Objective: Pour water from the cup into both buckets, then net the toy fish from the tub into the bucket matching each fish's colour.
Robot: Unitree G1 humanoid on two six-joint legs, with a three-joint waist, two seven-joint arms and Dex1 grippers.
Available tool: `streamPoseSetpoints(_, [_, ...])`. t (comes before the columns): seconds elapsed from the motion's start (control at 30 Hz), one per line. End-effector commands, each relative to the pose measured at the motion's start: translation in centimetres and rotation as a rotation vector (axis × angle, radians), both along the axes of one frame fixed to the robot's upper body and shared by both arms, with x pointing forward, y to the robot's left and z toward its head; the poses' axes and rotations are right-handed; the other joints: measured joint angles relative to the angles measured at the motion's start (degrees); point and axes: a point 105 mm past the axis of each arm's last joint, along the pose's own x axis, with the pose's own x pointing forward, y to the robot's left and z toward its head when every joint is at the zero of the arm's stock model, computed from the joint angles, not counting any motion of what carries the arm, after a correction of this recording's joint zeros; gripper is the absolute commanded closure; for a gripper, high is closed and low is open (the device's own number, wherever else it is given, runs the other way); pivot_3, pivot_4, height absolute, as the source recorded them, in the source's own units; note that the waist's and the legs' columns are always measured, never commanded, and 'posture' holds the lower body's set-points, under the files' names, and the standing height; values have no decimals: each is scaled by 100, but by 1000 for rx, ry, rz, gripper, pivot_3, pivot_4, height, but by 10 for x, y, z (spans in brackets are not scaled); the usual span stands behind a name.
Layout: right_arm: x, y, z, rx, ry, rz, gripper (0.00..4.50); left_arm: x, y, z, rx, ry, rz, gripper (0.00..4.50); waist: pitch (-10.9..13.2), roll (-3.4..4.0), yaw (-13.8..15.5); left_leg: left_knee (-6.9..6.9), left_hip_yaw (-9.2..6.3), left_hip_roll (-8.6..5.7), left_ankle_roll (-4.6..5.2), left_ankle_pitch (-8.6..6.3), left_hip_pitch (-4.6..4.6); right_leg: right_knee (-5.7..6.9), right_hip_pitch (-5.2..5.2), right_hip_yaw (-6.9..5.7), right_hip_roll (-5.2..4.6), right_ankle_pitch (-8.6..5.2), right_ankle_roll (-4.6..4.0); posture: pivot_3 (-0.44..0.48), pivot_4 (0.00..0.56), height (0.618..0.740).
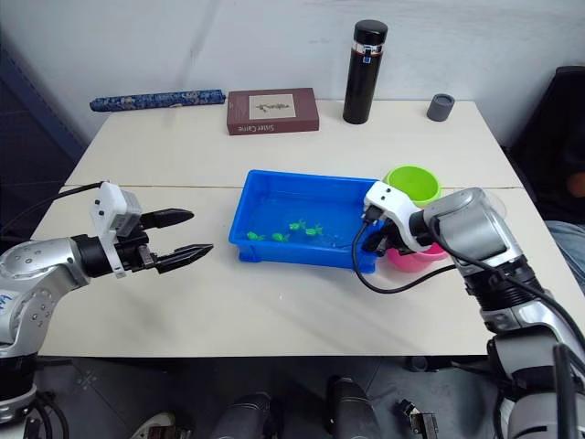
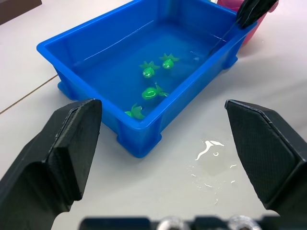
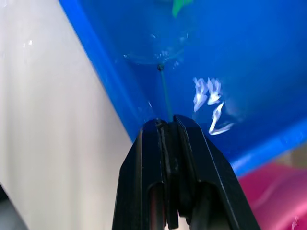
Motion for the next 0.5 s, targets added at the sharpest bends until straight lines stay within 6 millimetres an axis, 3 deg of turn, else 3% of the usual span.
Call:
streamPoseSetpoints(0.03, [7,4,9,23,-44,-27,4500,-4,4,10,15,-31,6,67,0,0,3,0,0,0,0,0,0,0,0,0,0,0,0,0,150,740])
streamPoseSetpoints(0.5, [0,2,44,170,-66,-47,4500,-3,4,12,17,-32,6,67,1,1,-1,-3,0,0,1,0,-1,-2,-1,0,0,0,0,0,150,740])
